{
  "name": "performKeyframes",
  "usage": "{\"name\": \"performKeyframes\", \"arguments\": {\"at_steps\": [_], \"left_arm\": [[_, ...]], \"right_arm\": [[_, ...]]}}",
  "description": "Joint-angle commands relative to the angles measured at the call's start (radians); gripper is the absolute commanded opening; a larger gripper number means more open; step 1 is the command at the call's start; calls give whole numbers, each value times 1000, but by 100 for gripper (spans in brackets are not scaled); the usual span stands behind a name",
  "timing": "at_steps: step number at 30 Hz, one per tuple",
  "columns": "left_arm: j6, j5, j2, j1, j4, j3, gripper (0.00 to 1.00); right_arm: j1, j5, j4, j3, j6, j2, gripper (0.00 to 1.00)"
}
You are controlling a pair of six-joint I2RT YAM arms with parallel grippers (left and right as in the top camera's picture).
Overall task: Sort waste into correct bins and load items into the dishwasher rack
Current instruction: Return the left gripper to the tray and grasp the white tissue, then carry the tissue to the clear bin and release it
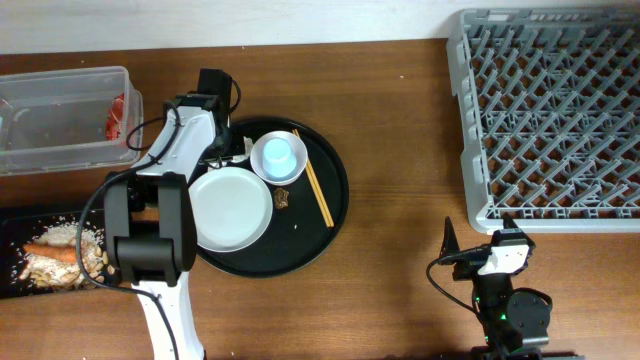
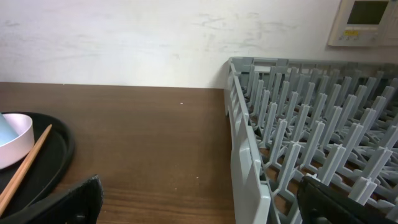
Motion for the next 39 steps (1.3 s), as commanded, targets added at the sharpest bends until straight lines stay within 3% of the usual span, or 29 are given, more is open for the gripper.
{"name": "performKeyframes", "arguments": {"at_steps": [1, 6, 10, 11, 12, 13, 15, 20, 29, 35, 39], "left_arm": [[2, 6, -109, 2, -3, 60, 0], [2, 3, -287, 66, 59, 119, 0], [2, 51, -301, 153, 56, 113, 0], [2, 70, -297, 162, 38, 105, 8], [2, 102, -291, 166, 28, 84, 48], [3, 143, -279, 163, 35, 55, 59], [11, 226, -223, 144, 38, 1, 60], [18, 224, -60, 77, 34, -31, 60], [17, 171, -17, 40, 60, -40, 60], [17, 122, -16, 40, 117, -83, 53], [18, 107, -16, 40, 108, -85, 38]], "right_arm": [[6, 9, -4, -7, -6, -7, 99], [6, 9, -4, -7, -6, -7, 98], [6, 9, -4, -7, -6, -7, 98], [6, 9, -4, -7, -6, -7, 98], [6, 9, -4, -7, -6, -7, 98], [6, 9, -4, -7, -6, -7, 98], [6, 9, -4, -7, -6, -7, 98], [6, 9, -4, -7, -6, -7, 98], [6, 9, -4, -7, -6, -7, 98], [6, 9, -4, -7, -6, -7, 98], [6, 9, -4, -7, -6, -7, 98]]}}
